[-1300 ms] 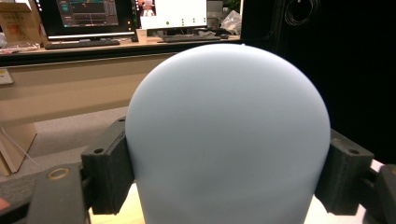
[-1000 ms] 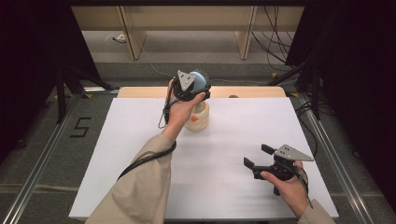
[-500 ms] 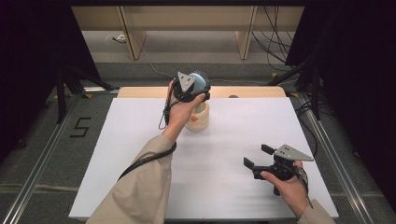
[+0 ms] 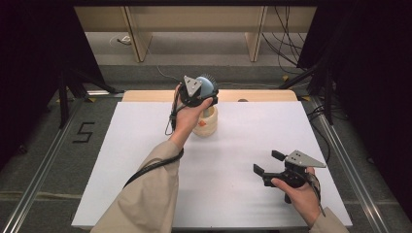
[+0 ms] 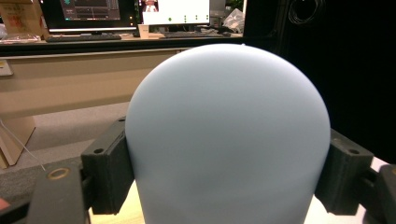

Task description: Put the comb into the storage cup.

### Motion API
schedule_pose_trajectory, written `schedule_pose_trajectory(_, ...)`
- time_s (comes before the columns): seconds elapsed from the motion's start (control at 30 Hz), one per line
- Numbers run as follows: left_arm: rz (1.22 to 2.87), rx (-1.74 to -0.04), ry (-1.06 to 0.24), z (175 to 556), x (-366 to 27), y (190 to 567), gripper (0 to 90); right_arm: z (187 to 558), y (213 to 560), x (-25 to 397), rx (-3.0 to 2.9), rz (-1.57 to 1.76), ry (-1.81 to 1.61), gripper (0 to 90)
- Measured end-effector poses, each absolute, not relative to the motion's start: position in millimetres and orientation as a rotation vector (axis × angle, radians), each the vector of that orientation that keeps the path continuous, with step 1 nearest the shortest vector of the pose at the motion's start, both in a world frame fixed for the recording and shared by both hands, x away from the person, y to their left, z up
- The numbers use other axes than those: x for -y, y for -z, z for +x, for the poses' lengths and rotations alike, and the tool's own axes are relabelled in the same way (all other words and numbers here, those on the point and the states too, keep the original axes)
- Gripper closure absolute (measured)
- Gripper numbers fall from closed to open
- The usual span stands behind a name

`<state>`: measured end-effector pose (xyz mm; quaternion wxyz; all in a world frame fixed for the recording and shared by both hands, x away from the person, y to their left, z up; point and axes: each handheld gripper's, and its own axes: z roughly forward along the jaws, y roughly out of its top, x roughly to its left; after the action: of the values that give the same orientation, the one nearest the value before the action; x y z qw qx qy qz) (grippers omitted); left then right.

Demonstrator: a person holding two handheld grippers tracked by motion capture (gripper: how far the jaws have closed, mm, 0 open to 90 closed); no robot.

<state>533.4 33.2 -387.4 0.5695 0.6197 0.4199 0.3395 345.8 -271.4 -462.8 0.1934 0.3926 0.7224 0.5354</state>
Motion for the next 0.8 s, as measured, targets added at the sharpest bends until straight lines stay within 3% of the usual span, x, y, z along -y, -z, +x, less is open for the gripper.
schedule_pose_trajectory(0.8, 1.459, -0.984, -0.775, 535.0, -32.0, 398.8, 19.8, 345.7, 463.1, 271.1, -2.034, 1.097, -1.494, 6.6)
